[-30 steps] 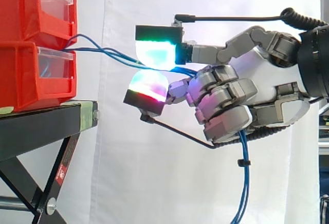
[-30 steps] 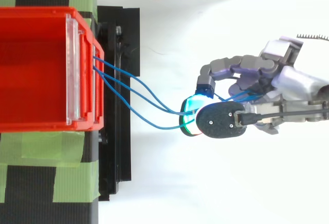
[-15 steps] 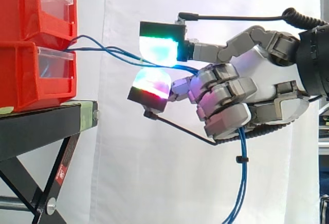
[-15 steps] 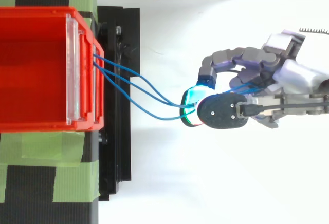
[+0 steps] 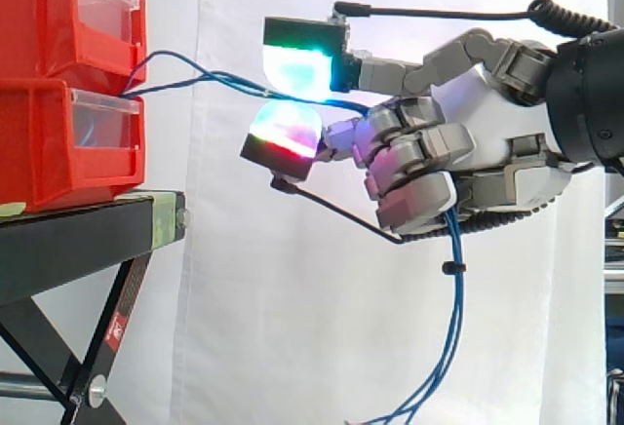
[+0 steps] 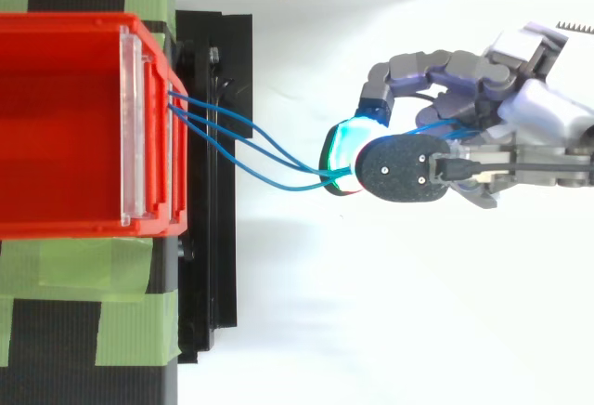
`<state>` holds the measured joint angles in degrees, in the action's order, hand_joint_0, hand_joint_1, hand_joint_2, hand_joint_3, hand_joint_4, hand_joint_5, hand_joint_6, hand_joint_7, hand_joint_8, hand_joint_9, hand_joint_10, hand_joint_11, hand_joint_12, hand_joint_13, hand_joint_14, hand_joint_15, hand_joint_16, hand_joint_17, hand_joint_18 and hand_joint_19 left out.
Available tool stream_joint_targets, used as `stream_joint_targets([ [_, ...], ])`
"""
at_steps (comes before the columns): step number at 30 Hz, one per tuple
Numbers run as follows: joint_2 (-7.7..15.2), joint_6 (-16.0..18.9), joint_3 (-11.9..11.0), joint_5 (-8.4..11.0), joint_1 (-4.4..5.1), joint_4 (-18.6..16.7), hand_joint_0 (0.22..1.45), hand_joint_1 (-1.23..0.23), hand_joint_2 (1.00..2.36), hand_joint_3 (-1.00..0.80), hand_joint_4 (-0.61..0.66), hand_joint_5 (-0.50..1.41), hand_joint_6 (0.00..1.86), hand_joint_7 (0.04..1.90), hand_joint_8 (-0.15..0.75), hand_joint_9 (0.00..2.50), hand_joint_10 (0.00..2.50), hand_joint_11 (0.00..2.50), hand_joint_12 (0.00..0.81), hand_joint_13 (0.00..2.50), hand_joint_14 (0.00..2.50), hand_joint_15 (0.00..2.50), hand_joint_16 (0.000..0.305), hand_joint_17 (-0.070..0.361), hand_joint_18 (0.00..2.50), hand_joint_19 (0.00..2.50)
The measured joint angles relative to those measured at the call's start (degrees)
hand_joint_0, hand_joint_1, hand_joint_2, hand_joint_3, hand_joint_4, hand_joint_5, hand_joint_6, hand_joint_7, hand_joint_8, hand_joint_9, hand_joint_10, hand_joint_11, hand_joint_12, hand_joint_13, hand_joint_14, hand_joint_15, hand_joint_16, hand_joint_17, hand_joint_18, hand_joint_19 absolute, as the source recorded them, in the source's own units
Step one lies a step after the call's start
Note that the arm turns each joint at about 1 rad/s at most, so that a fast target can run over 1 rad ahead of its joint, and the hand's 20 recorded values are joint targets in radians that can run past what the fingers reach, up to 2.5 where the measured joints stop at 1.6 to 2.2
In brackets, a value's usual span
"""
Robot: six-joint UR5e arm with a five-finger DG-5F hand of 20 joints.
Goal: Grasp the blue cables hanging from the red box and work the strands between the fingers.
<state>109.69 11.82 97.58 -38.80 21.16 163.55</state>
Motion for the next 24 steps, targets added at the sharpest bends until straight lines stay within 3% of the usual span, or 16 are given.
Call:
stream_joint_targets([
  [8, 0.0, -5.2, -0.2, 1.49, 0.28, -3.6, 0.88, -0.65, 1.02, -0.2, 0.22, 0.05, 0.82, 1.18, 0.35, 0.91, 2.5, 1.99, 0.431, 1.02, 2.5, 1.29, 0.063, 0.142, 1.39, 1.65],
  [9, 0.0, -6.2, -0.2, 1.76, 0.32, -4.4, 0.91, -0.66, 1.02, -0.09, 0.23, 0.05, 0.86, 1.16, 0.35, 0.91, 2.5, 1.99, 0.431, 1.02, 2.5, 1.29, 0.063, 0.142, 1.39, 1.65],
  [19, 0.1, -13.4, -0.2, 2.4, 0.75, -9.3, 1.04, -0.7, 1.0, 0.35, 0.2, 0.02, 1.11, 1.09, 0.35, 0.91, 2.5, 1.99, 0.431, 1.02, 2.5, 1.29, 0.063, 0.142, 1.39, 1.65],
  [21, 0.2, -14.9, -0.2, 2.4, 0.88, -10.2, 1.05, -0.71, 1.0, 0.39, 0.18, 0.03, 1.14, 1.1, 0.35, 0.91, 2.5, 1.99, 0.431, 1.02, 2.5, 1.29, 0.063, 0.142, 1.39, 1.65],
  [24, 0.3, -16.8, -0.2, 2.36, 1.06, -11.4, 0.88, -0.74, 1.13, 0.24, 0.2, 0.06, 1.17, 1.1, 0.35, 0.91, 2.5, 1.99, 0.431, 1.02, 2.5, 1.29, 0.063, 0.142, 1.39, 1.65],
])
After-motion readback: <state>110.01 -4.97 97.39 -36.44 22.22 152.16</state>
